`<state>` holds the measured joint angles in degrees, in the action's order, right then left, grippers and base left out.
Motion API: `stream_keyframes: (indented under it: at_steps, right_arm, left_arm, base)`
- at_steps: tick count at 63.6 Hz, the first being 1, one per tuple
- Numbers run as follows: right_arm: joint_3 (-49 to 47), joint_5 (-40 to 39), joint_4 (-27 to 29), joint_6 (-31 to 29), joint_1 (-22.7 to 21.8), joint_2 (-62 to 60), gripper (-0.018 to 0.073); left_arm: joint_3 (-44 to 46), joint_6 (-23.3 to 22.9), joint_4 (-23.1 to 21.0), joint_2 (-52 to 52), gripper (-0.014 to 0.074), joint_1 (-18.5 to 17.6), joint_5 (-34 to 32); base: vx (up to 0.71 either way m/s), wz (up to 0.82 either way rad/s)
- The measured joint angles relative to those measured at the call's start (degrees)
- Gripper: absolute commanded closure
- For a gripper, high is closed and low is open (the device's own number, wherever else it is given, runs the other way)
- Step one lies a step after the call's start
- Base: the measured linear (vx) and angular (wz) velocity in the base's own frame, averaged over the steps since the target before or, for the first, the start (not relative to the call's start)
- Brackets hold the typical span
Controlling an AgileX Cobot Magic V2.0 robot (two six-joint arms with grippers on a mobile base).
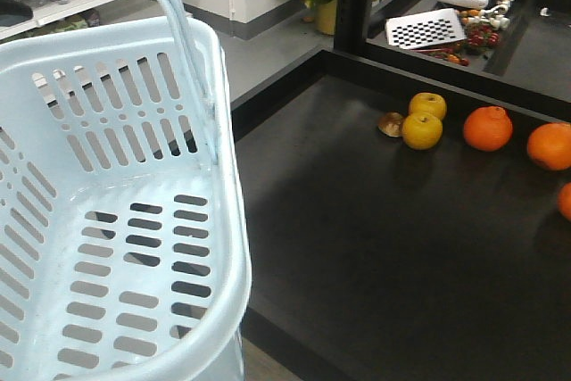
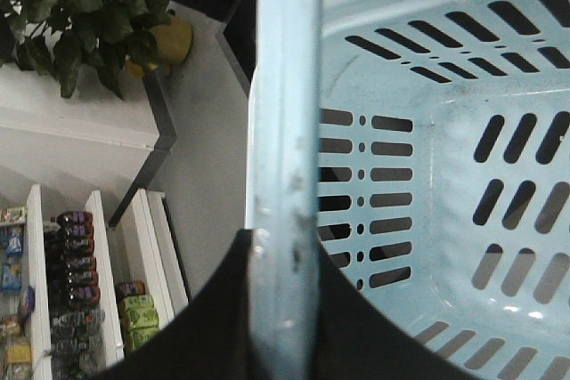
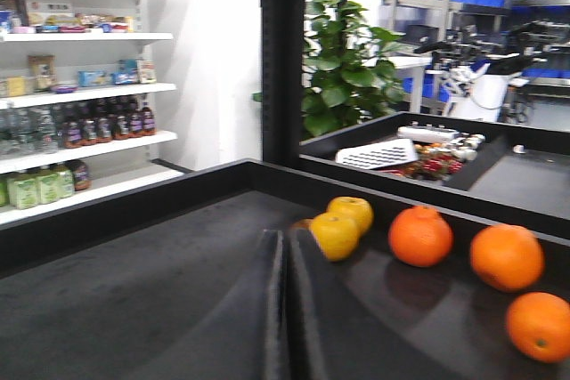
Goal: Pick three apples into basket with both arms
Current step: 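Turn the base back to face the table of red apples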
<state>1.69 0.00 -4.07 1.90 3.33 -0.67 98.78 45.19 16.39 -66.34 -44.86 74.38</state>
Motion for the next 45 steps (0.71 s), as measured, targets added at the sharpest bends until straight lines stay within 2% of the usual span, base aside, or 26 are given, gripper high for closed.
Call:
stream_keyframes:
  at_steps: [45]
  right_arm:
    - [0.0, 0.0, 0.0, 0.0, 0.0, 0.0, 0.0568]
  left_arm:
    - [0.0, 0.0, -0.1, -0.1, 0.0603, 0.0, 0.0]
  base:
    - [0.00, -0.38]
